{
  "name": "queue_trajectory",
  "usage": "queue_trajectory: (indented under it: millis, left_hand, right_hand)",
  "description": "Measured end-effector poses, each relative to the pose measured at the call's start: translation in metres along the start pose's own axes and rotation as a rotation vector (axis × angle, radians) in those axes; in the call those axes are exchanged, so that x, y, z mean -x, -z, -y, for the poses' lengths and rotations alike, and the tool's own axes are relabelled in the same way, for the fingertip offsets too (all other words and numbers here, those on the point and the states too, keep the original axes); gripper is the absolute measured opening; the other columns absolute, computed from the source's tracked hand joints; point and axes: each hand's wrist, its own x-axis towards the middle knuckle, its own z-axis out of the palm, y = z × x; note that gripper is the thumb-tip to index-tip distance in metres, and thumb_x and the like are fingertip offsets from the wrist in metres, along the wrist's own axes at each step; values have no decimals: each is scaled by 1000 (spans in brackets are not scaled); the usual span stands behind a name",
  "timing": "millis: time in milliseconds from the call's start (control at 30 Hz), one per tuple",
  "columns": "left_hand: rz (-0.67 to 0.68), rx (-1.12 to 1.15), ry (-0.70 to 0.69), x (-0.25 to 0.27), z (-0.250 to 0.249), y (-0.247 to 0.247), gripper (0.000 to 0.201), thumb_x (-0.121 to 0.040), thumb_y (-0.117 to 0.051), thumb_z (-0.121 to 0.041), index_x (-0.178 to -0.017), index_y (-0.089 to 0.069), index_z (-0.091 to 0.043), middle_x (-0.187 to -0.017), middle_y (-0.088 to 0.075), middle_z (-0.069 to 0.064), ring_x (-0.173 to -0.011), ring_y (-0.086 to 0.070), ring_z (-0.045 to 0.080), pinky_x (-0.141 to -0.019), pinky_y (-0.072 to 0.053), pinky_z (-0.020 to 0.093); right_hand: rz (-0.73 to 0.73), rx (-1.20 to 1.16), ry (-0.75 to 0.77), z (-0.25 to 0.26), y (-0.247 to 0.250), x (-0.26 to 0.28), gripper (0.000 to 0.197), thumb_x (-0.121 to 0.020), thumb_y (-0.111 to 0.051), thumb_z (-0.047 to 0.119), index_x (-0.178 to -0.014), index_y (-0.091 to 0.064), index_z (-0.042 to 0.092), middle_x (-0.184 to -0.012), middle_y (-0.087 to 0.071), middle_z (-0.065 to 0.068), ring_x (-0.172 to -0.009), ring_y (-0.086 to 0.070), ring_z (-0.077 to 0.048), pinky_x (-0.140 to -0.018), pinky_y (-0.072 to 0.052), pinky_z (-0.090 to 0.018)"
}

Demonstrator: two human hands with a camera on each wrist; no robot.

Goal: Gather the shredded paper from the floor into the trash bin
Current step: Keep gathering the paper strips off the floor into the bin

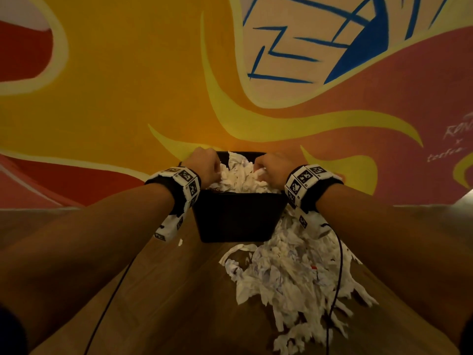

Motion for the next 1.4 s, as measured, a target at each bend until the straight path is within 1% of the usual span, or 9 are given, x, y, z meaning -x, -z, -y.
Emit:
queue_trajectory:
  millis: [167, 300, 400, 567, 800, 933, 1100, 1233, 1400]
  left_hand:
    - [114, -94, -18, 4, -2, -5, 16, -89, -59, -10, -73, -60, -10, -97, -66, 20, -89, -62, 33, -80, -55, 41]
    - [279, -202, -56, 6, -10, -4, 33, -93, -48, -9, -61, -41, -9, -83, -52, 29, -79, -56, 37, -56, -41, 32]
    - [372, -139, -82, 3, -7, -9, 30, -99, -40, -18, -112, -61, -1, -118, -60, 19, -102, -58, 28, -88, -48, 31]
    - [526, -206, -42, 2, -4, -22, 50, -102, -15, -43, -106, -54, -11, -121, -53, 18, -97, -53, 28, -84, -39, 33]
    - [594, -237, -32, 2, -11, -25, 62, -101, -7, -49, -146, -31, -14, -144, -40, 19, -122, -46, 33, -97, -35, 36]
    - [474, -234, -82, 9, -8, -16, 54, -101, -21, -49, -114, -57, -11, -110, -58, 11, -85, -52, 22, -81, -42, 32]
    - [107, -525, -173, 17, -14, 9, 43, -96, -33, -46, -123, -54, -20, -118, -60, 12, -106, -54, 33, -82, -44, 38]
    - [-304, -351, -397, 30, -36, 4, 30, -92, -41, -41, -93, -56, -16, -87, -62, 8, -85, -51, 29, -66, -38, 34]
    - [-33, -112, -626, 54, -69, -46, 21, -88, -44, -38, -78, -51, -21, -63, -51, -2, -54, -48, 17, -51, -41, 28]
  right_hand:
    - [-12, -59, -28, 1, -8, -1, 15, -89, -66, 14, -102, -73, 8, -113, -65, -10, -97, -61, -23, -83, -48, -32]
    - [91, -133, -49, 5, -13, -1, 34, -95, -57, 25, -100, -70, -5, -107, -67, -24, -76, -62, -30, -73, -55, -36]
    - [150, -157, -40, 6, -15, 2, 45, -97, -46, 29, -103, -65, -11, -109, -63, -30, -56, -48, -25, -59, -43, -33]
    - [321, -46, 21, 7, -22, 11, 44, -104, -26, 28, -127, -54, 4, -128, -55, -21, -112, -54, -38, -97, -43, -46]
    - [291, -198, -75, 6, -34, 17, 38, -104, -22, 27, -66, -25, 28, -67, -31, 3, -59, -31, -11, -63, -31, -29]
    - [170, -324, -17, -1, -35, 28, 37, -101, -33, 29, -78, -54, 9, -78, -58, -13, -71, -54, -28, -70, -45, -34]
    - [-34, -237, 119, -13, -25, 45, 38, -100, -38, 33, -134, -49, 20, -122, -62, -10, -98, -62, -25, -84, -51, -40]
    - [-305, -189, 183, -22, -28, 63, 32, -96, -46, 25, -126, -52, 13, -117, -54, -6, -97, -49, -18, -82, -34, -26]
    - [-307, -232, 243, -25, -45, 95, 2, -86, -54, 14, -87, -52, 13, -83, -50, -1, -72, -44, -18, -62, -34, -33]
